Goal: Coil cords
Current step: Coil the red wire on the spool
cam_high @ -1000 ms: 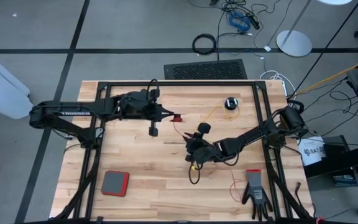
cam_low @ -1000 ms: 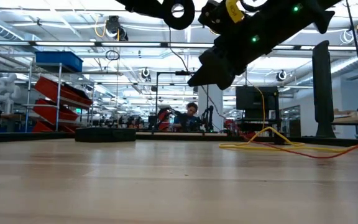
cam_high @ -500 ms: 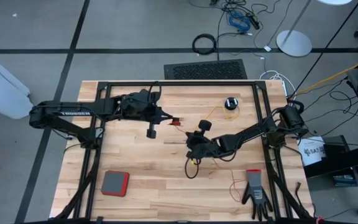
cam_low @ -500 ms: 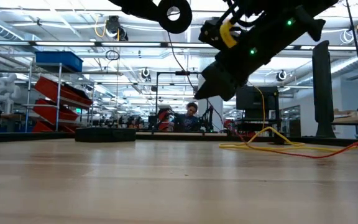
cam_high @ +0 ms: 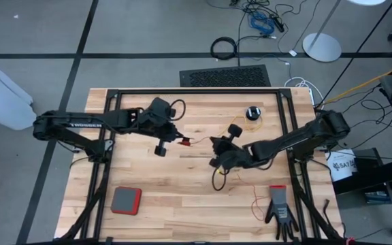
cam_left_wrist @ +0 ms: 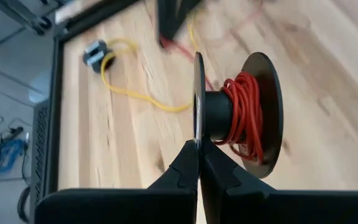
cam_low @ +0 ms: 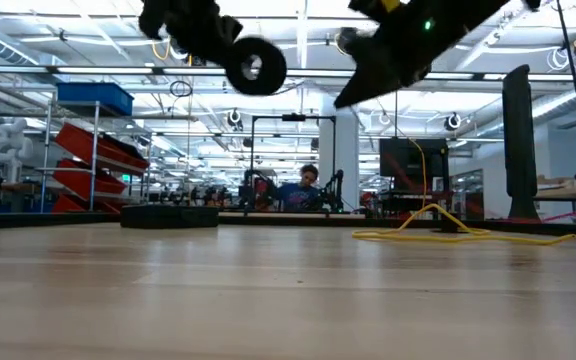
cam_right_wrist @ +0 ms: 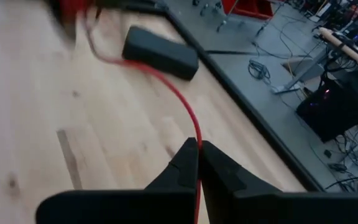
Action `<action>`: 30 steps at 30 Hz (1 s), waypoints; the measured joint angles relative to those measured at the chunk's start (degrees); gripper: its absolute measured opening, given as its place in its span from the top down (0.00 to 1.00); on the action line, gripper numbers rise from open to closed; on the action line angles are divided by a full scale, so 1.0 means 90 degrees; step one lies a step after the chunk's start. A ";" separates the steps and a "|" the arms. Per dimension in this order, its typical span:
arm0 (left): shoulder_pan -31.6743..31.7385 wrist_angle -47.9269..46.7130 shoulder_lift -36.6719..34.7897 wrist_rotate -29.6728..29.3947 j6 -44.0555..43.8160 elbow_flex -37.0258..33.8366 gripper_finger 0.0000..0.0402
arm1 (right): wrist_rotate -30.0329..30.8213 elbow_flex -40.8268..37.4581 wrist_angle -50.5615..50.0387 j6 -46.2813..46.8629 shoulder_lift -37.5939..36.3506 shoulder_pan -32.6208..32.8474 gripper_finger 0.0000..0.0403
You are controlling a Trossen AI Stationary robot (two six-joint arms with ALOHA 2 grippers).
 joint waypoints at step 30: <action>-0.0053 0.5343 0.2131 -0.2681 0.0208 -0.0796 1.00 | -0.0457 0.0000 0.1851 -0.0537 -0.0045 -0.0029 1.00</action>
